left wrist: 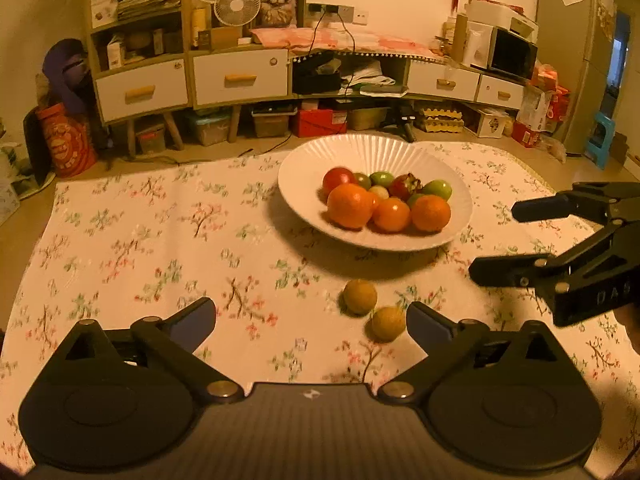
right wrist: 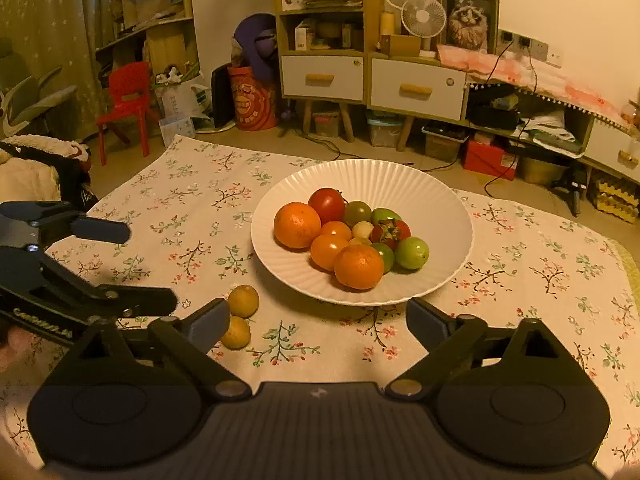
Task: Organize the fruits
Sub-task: 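Move both open tools back toward the two small olive-brown fruits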
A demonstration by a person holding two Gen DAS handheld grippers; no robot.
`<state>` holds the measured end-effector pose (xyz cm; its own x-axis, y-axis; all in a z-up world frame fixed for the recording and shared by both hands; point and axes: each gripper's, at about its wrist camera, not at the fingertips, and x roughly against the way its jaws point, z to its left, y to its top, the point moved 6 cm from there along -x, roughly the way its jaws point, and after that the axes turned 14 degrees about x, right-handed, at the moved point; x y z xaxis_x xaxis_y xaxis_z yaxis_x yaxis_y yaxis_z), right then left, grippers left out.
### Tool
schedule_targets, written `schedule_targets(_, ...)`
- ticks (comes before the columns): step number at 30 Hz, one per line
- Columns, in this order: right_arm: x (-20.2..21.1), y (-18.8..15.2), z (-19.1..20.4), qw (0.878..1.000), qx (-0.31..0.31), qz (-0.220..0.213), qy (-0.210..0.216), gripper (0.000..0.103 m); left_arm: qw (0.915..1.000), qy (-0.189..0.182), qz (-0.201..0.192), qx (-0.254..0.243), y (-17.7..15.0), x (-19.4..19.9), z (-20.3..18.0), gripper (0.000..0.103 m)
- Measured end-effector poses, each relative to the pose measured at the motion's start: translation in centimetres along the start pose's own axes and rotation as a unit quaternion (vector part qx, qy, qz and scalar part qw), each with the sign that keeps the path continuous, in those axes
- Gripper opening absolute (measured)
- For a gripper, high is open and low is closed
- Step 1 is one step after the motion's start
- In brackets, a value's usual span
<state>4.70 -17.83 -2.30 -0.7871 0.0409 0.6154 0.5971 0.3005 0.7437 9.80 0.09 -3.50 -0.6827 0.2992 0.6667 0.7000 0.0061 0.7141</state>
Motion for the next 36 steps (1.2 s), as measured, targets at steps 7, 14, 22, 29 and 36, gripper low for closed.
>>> schedule_targets(7,-0.5,-1.5,0.4,1.0,-0.004,0.015,-0.008,0.098,0.9998,0.006,0.017,0.0,-2.2,0.0,0.6,0.095)
schedule_targets(14,-0.8,-2.8,1.3,0.999,0.004,0.031,-0.006,0.098,0.9996,0.012,0.025,-0.007,-3.8,-0.5,1.0,0.095)
schedule_targets(22,-1.4,-3.3,1.4,0.999,0.005,0.039,-0.01,0.099,0.999,0.021,0.037,-0.017,-5.6,-1.8,0.8,0.095)
schedule_targets(29,-1.8,-3.5,0.9,0.999,0.003,0.042,-0.017,0.099,0.9996,0.02,0.008,-0.015,-5.0,-2.5,-0.1,0.095)
schedule_targets(36,-2.1,-3.5,0.1,0.999,-0.003,0.046,-0.025,0.099,0.9998,0.0,0.002,-0.021,-4.6,-3.4,-2.2,0.087)
